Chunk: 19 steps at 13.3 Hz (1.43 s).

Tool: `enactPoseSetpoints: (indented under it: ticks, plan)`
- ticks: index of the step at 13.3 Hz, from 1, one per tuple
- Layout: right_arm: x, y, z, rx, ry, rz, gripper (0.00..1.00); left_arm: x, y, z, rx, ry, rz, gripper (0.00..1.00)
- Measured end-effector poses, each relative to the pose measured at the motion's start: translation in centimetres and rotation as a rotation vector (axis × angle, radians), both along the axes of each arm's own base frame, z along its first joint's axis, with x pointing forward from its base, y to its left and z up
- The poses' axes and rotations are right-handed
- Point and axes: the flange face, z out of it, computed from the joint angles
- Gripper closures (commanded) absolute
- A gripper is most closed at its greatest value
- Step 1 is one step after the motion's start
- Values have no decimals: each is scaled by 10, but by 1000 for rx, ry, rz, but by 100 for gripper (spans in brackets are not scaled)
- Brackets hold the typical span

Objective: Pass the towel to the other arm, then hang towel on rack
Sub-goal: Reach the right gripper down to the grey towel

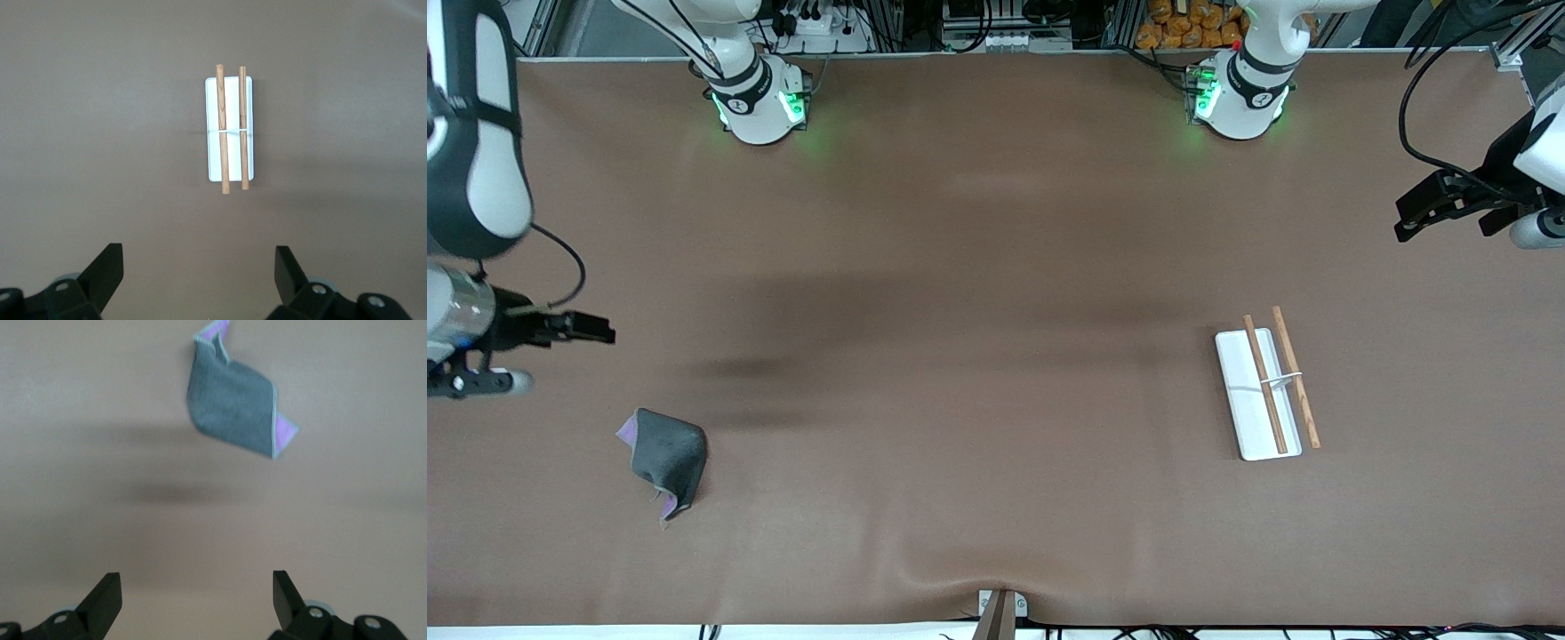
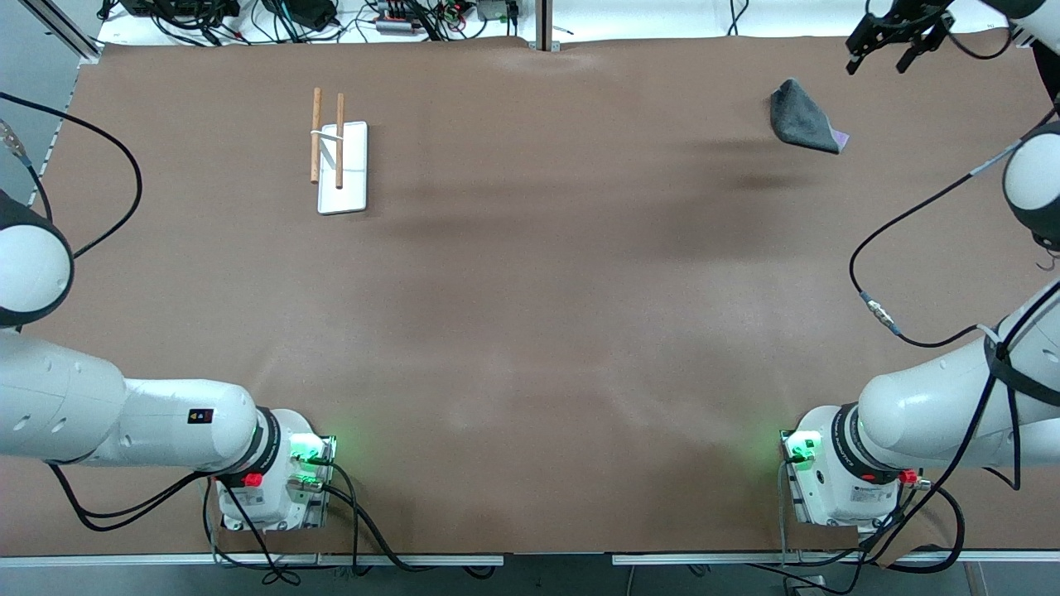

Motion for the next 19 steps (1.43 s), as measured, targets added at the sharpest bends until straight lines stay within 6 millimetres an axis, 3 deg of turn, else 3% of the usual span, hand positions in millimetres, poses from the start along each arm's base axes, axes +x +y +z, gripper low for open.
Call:
enactPoseSetpoints:
  ticks: [9,19]
  plan:
    - [56,-9,-108,-1,-118,344,0,3,-3,-2,-18,-9,-3,0]
    - [85,-7,-165,-62,-283,717,0,4,-3,-4,-18,-5,-2,0]
